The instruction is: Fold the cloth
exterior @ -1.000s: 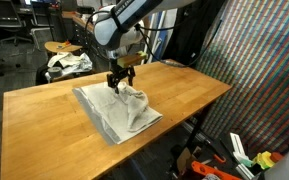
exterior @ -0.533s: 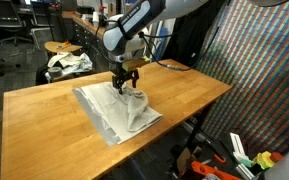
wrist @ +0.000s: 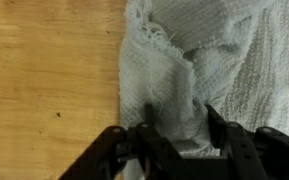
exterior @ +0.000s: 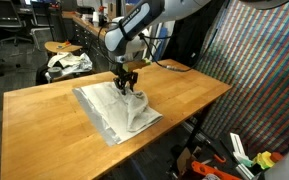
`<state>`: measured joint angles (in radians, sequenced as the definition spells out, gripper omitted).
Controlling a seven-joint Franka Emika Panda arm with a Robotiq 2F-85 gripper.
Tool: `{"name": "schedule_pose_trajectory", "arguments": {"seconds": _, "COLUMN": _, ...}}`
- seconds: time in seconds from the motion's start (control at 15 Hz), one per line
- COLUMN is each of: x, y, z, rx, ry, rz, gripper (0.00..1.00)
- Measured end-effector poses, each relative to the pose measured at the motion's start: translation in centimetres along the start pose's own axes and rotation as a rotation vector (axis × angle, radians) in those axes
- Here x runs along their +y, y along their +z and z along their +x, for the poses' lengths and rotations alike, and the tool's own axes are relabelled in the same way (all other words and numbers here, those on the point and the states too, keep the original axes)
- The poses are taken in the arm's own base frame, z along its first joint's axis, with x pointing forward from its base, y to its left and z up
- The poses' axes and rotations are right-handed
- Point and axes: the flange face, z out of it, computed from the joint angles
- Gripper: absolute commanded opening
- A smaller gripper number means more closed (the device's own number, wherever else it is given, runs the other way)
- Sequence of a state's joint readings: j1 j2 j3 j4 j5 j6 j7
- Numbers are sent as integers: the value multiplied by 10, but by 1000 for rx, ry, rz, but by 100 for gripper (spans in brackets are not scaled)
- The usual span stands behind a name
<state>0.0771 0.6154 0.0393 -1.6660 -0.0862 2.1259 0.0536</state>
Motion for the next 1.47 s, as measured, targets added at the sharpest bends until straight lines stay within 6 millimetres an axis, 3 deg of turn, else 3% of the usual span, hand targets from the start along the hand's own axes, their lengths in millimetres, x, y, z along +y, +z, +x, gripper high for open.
{"name": "schedule_pose_trajectory", "arguments": {"seconds": 0.07, "x": 0, "y": 0, "z": 0, "rx": 1, "ry": 1, "rz": 1, "gripper": 65}}
{"name": "schedule_pose_trajectory", "arguments": {"seconds": 0.2, "x": 1, "y": -1, "z": 1, "rx": 3, "ry": 3, "rz": 2, "gripper": 60}}
{"name": "schedule_pose_trajectory", "arguments": {"seconds": 0.53, "x": 7, "y": -3, "z": 2, "rx": 8, "ry": 18, "rz": 13, "gripper": 96}}
{"name": "schedule_pose_trajectory", "arguments": {"seconds": 0.73, "x": 14, "y": -4, "z": 3, "rx": 10, "ry": 34, "rz": 22, "gripper": 100}}
{"name": "schedule_pose_trajectory", "arguments": {"seconds": 0.8, "x": 17, "y": -4, "z": 3, "rx": 10, "ry": 41, "rz": 28, "gripper": 98}}
{"name": "schedule_pose_trajectory", "arguments": {"seconds": 0.87, "x": 20, "y": -4, "z": 3, "rx": 10, "ry": 49, "rz": 33, "gripper": 75}}
{"name": "schedule_pose_trajectory", "arguments": {"seconds": 0.93, "x": 23, "y": -4, "z": 3, "rx": 11, "ry": 56, "rz": 37, "gripper": 74}}
{"name": "schedule_pose_trajectory", "arguments": {"seconds": 1.47, "x": 34, "y": -7, "z": 4, "rx": 18, "ry": 84, "rz": 55, "gripper": 10}}
